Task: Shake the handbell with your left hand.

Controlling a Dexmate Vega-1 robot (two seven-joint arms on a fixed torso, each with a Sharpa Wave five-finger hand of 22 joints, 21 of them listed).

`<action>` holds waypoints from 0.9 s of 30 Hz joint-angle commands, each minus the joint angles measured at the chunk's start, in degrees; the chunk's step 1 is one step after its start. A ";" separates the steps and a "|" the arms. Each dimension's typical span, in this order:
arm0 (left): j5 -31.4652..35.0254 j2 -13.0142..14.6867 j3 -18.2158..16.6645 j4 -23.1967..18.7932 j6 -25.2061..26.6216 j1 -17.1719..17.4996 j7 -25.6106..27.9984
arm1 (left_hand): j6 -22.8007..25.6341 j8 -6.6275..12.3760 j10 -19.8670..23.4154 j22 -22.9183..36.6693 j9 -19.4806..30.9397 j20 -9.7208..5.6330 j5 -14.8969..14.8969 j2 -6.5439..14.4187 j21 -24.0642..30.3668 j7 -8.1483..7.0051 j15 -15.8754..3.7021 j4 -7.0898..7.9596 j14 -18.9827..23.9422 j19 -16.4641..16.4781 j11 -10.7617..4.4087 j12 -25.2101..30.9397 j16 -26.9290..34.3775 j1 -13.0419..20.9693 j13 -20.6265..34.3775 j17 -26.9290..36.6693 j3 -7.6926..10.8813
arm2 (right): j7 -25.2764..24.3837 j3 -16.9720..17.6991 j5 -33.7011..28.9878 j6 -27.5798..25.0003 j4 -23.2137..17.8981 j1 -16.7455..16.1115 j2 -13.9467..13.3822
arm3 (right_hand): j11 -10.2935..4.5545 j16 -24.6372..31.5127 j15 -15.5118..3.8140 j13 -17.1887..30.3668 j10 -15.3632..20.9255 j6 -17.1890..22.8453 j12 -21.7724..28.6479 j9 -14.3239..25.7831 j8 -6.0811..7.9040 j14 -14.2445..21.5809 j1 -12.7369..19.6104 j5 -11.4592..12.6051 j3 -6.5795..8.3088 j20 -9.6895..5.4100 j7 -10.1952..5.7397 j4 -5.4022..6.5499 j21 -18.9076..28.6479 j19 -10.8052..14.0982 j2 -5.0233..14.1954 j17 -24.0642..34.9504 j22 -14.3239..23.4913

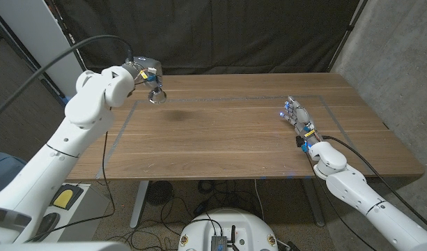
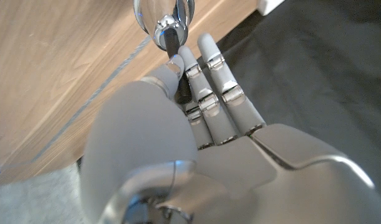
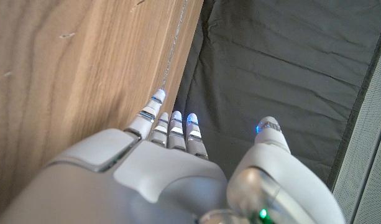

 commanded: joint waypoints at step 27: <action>-92.13 -10.86 6.68 25.61 -43.41 -4.65 21.20 | 0.21 0.44 2.04 0.17 0.37 0.60 0.19 0.81 0.71 0.17 0.40 0.20 -0.33 -0.46 -0.07 0.42 0.65 1.34 22.14 0.69 0.43 | -1.02 0.58 -0.83 -0.76 -1.40 -1.31 -0.68 | 0.05 0.27 0.28 0.17 0.61 0.36 0.06 0.17 0.05 0.57 0.56 -0.01 -0.07 0.14 0.15 0.31 -0.15 0.47 0.29 0.26 0.06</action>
